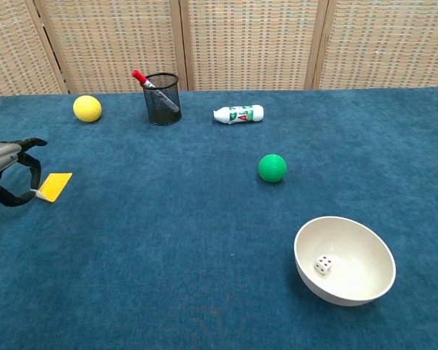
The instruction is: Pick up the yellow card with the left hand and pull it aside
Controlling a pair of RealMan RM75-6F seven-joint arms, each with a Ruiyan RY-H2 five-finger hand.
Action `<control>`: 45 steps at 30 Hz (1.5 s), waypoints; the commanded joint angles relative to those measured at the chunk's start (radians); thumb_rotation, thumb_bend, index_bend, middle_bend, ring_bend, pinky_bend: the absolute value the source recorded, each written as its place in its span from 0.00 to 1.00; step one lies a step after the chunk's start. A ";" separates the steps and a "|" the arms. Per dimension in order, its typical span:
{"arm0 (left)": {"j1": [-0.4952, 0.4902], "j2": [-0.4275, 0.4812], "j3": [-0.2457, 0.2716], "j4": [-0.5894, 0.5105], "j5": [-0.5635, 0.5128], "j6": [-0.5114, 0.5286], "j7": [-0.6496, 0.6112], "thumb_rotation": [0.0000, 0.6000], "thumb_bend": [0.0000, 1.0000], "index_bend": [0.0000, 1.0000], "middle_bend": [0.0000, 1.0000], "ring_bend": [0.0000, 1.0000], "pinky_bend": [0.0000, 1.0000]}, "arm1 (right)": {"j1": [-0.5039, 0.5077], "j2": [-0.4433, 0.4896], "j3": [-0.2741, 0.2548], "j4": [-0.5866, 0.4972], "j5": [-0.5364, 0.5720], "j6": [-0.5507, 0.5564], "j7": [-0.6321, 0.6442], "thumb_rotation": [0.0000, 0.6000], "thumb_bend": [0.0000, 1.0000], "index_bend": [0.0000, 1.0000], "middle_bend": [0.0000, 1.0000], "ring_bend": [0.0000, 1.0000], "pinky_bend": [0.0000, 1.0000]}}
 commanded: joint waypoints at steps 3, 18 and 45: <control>-0.022 0.018 -0.035 -0.025 -0.010 0.012 0.011 1.00 0.53 0.79 0.00 0.00 0.00 | 0.001 -0.001 0.000 0.001 0.000 -0.002 -0.003 1.00 0.00 0.00 0.00 0.00 0.00; -0.192 0.102 -0.285 -0.095 -0.210 -0.038 0.050 1.00 0.51 0.80 0.00 0.00 0.00 | 0.005 -0.009 0.006 0.004 0.015 -0.009 -0.021 1.00 0.00 0.00 0.00 0.00 0.00; 0.435 0.609 0.123 -0.681 0.267 0.557 -0.183 1.00 0.00 0.00 0.00 0.00 0.00 | -0.045 0.020 0.003 -0.030 -0.066 0.132 0.017 1.00 0.00 0.00 0.00 0.00 0.00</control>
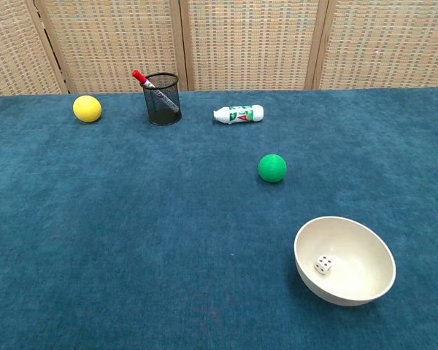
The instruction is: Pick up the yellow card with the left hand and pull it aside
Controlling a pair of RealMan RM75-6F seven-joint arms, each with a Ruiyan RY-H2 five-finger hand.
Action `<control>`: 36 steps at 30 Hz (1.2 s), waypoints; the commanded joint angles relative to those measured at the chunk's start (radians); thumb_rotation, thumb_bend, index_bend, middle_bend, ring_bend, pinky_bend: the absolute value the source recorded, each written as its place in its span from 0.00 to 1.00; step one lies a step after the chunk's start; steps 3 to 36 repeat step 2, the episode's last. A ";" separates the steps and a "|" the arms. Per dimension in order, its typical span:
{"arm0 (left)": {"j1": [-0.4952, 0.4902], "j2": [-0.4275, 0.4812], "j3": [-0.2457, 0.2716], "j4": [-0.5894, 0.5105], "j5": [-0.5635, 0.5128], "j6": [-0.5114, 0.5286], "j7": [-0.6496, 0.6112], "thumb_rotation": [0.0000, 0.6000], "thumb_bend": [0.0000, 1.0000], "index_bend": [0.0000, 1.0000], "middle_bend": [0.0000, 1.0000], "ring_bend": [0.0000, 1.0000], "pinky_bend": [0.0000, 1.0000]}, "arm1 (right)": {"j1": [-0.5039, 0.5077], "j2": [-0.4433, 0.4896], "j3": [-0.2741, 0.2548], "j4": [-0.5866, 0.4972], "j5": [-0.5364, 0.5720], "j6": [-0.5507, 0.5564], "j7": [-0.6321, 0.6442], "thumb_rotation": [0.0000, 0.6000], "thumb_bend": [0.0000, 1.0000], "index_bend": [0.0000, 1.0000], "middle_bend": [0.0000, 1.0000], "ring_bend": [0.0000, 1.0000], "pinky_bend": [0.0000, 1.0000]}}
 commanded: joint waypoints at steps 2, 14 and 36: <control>0.052 0.016 0.050 -0.025 0.055 0.063 0.004 1.00 0.00 0.00 0.00 0.00 0.00 | -0.006 0.003 0.002 -0.002 0.000 0.010 0.005 1.00 0.00 0.00 0.00 0.00 0.00; 0.052 0.016 0.050 -0.025 0.055 0.063 0.004 1.00 0.00 0.00 0.00 0.00 0.00 | -0.006 0.003 0.002 -0.002 0.000 0.010 0.005 1.00 0.00 0.00 0.00 0.00 0.00; 0.052 0.016 0.050 -0.025 0.055 0.063 0.004 1.00 0.00 0.00 0.00 0.00 0.00 | -0.006 0.003 0.002 -0.002 0.000 0.010 0.005 1.00 0.00 0.00 0.00 0.00 0.00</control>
